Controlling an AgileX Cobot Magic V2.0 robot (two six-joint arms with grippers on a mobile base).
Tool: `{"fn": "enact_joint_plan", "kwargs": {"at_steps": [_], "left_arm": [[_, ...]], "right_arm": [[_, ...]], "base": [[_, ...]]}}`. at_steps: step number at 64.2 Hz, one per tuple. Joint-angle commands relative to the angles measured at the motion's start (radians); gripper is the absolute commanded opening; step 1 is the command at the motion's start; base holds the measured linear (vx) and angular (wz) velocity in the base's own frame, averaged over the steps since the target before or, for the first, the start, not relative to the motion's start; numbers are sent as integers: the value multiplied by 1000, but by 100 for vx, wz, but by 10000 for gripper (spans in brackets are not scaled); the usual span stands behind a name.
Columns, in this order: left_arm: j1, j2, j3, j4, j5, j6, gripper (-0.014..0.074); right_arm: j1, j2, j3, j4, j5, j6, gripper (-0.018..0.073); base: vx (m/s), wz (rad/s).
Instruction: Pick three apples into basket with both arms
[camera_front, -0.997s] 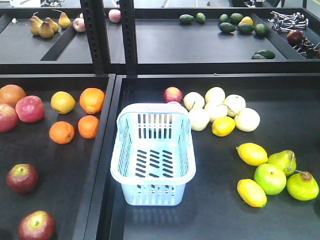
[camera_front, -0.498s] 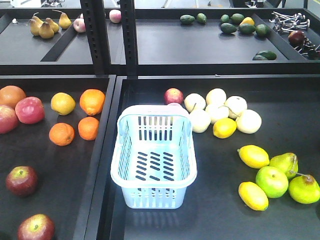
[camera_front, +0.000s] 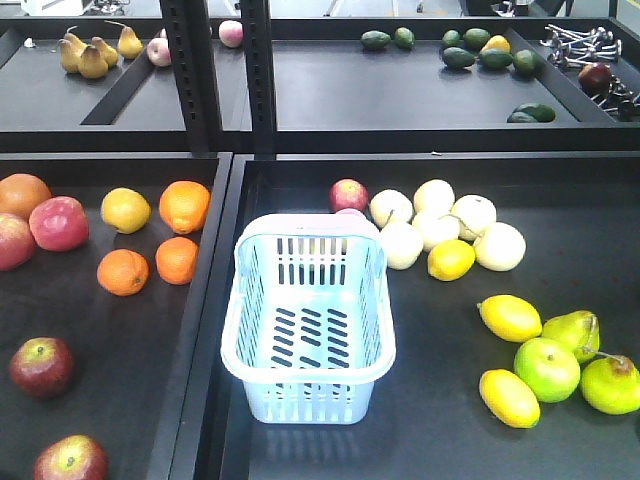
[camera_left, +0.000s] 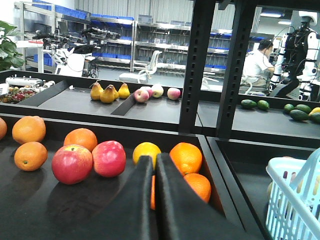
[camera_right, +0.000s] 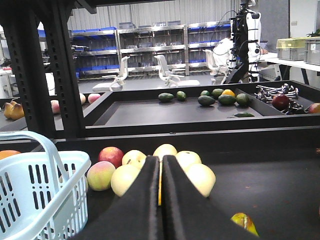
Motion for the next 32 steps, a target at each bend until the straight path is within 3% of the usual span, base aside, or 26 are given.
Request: {"fn": "enact_joint_plan", "kwargs": {"at_steps": [1, 32], "left_arm": [[1, -15, 4, -9, -69, -5, -6], [1, -15, 4, -9, -69, -5, -6]], "right_arm": [[-6, -13, 14, -9, -76, -8, -4], [-6, -13, 14, -9, -76, -8, -4]], "base": [[0, 0], [0, 0]]}}
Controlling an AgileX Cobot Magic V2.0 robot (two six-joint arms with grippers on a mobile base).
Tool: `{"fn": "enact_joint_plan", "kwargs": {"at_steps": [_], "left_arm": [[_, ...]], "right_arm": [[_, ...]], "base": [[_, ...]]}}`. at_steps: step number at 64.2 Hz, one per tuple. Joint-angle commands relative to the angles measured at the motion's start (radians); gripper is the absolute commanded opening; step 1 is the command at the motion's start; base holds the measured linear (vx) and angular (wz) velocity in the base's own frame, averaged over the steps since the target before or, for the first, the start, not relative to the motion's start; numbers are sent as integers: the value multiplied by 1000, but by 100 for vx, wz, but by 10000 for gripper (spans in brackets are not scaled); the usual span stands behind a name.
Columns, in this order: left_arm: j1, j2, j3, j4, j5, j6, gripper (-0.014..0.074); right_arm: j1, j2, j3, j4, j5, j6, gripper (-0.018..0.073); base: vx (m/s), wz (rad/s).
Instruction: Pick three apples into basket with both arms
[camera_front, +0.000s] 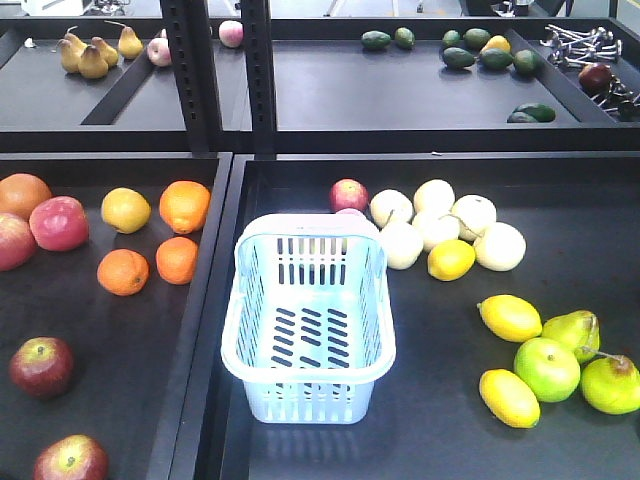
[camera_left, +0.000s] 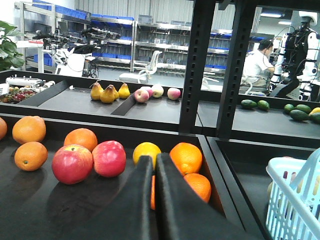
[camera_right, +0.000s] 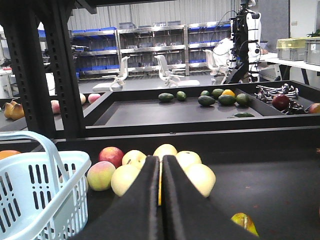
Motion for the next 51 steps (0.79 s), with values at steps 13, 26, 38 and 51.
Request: {"fn": "enact_joint_plan", "kwargs": {"at_steps": [13, 26, 38, 51], "left_arm": [[1, -15, 4, -9, -69, -5, -6], [1, -15, 4, -9, -71, -7, -6], [1, -15, 4, -138, -71, -171, -6], [1, -15, 4, -275, -92, -301, -6]], "right_arm": [[-6, -13, 14, -9, -76, -8, -4], [-6, -13, 14, -9, -76, -8, -4], [-6, -13, 14, -9, -76, -8, -4], [-6, -13, 14, -9, -76, -8, -4]], "base": [[0, 0], [0, 0], [0, 0], [0, 0]]}}
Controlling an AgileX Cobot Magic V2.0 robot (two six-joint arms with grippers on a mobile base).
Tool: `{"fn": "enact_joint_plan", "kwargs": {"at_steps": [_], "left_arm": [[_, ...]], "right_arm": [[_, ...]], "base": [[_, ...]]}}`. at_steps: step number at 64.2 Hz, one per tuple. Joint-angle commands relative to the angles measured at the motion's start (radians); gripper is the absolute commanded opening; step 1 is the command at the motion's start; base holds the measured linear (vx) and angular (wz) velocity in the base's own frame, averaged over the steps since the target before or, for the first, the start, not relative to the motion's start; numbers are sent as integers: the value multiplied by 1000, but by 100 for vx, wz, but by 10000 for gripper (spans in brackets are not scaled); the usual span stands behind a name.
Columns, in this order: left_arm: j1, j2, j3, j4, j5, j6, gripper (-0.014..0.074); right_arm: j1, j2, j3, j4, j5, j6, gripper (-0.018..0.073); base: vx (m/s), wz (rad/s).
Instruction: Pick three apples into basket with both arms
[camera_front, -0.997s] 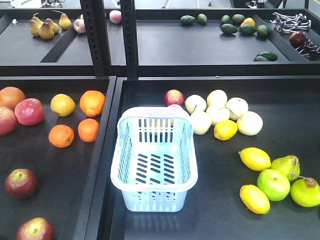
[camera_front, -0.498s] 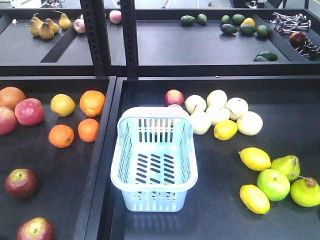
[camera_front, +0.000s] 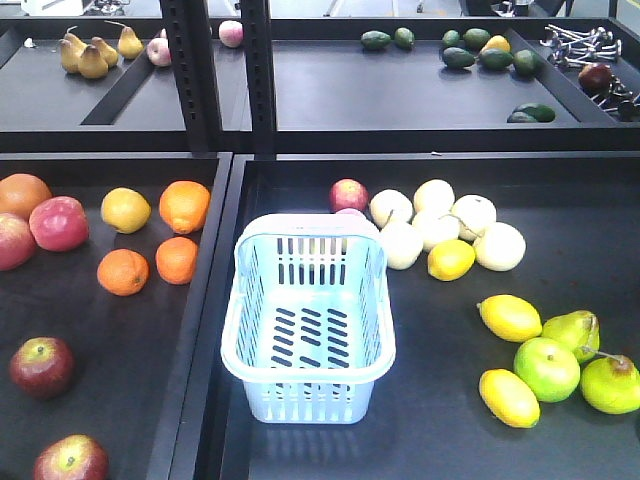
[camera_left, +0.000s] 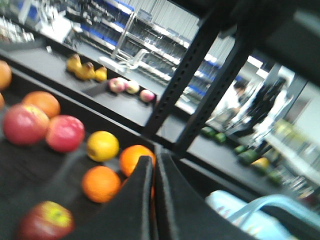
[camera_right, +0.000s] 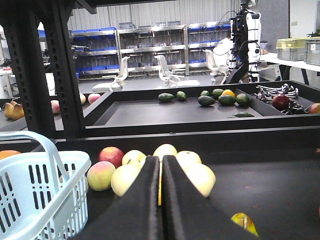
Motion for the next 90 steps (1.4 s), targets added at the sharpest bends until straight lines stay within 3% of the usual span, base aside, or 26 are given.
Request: {"fn": "enact_joint_plan", "kwargs": {"at_steps": [1, 14, 24, 27, 37, 41, 50, 60, 67, 73, 80, 87, 90], "left_arm": [[1, -15, 4, -68, -95, -48, -6], [1, -15, -6, -181, -155, -70, -6], [1, -15, -6, -352, -214, -72, -6], [1, -15, -6, -435, -223, -83, -6], [-3, -15, -8, -640, -205, -204, -6], [-4, -15, -35, -661, -163, -239, -6], [-4, -15, -172, -618, -68, -210, -6], [-4, -7, -348, -503, -56, -92, -6], [-4, 32, -460, -496, -26, -5, -6], [-4, 88, -554, -496, 68, 102, -6], [-4, 177, -661, -526, 214, 256, -6], [-4, 289, -764, -628, 356, 485, -7], [-4, 337, -809, -701, 414, 627, -7]], "right_arm": [[-6, -13, 14, -9, -76, -8, -4], [-6, -13, 14, -9, -76, -8, -4], [-6, -13, 14, -9, -76, -8, -4], [-6, -13, 14, -9, -76, -8, -4], [-6, -13, 14, -9, -76, -8, -4], [-6, -13, 14, -9, -76, -8, -4], [-6, -13, 14, -9, -76, -8, -4], [-6, -13, 14, -9, -76, -8, -4], [-6, -13, 14, -9, -76, -8, -4], [-6, -13, 14, -9, -76, -8, -4], [-6, -13, 14, -9, -76, -8, -4], [-6, -13, 14, -9, -76, -8, -4], [-6, -13, 14, -9, -76, -8, -4]], "base": [[0, 0], [0, 0], [0, 0], [0, 0], [0, 0], [0, 0], [0, 0], [0, 0], [0, 0], [0, 0], [0, 0], [0, 0], [0, 0]]}}
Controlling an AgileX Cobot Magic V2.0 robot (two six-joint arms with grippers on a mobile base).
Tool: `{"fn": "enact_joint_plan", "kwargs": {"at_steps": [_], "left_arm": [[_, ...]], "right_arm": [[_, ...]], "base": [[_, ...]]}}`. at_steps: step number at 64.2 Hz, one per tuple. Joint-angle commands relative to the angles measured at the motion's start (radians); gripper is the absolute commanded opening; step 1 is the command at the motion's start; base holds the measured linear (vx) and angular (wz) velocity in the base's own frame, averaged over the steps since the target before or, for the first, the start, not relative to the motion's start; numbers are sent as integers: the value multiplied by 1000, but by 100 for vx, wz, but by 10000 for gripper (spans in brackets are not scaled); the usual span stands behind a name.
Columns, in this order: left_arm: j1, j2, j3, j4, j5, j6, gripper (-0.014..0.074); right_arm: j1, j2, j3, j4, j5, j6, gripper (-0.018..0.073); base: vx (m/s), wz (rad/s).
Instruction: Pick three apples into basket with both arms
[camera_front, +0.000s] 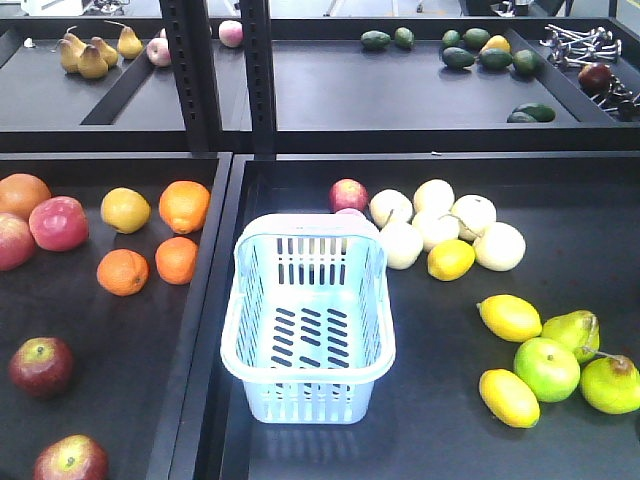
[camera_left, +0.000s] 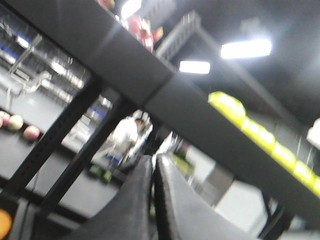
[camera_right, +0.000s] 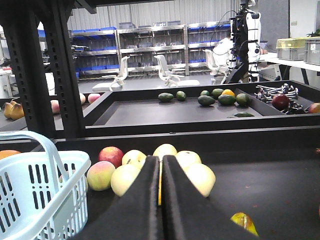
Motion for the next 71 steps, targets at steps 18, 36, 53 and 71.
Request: {"fn": "enact_joint_plan", "kwargs": {"at_steps": [18, 36, 53, 71], "left_arm": [[-2, 426, -261, -576, 443, 914, -7], [-2, 645, -355, -619, 509, 1073, -1], [-3, 841, -567, -488, 671, 1114, 57], [-96, 1007, -770, -331, 671, 1114, 355]], "right_arm": [[-6, -13, 14, -9, -76, -8, -4], [-6, -13, 14, -9, -76, -8, -4], [-6, -13, 14, -9, -76, -8, -4], [-6, -13, 14, -9, -76, -8, -4]], "base": [[0, 0], [0, 0], [0, 0], [0, 0]]}}
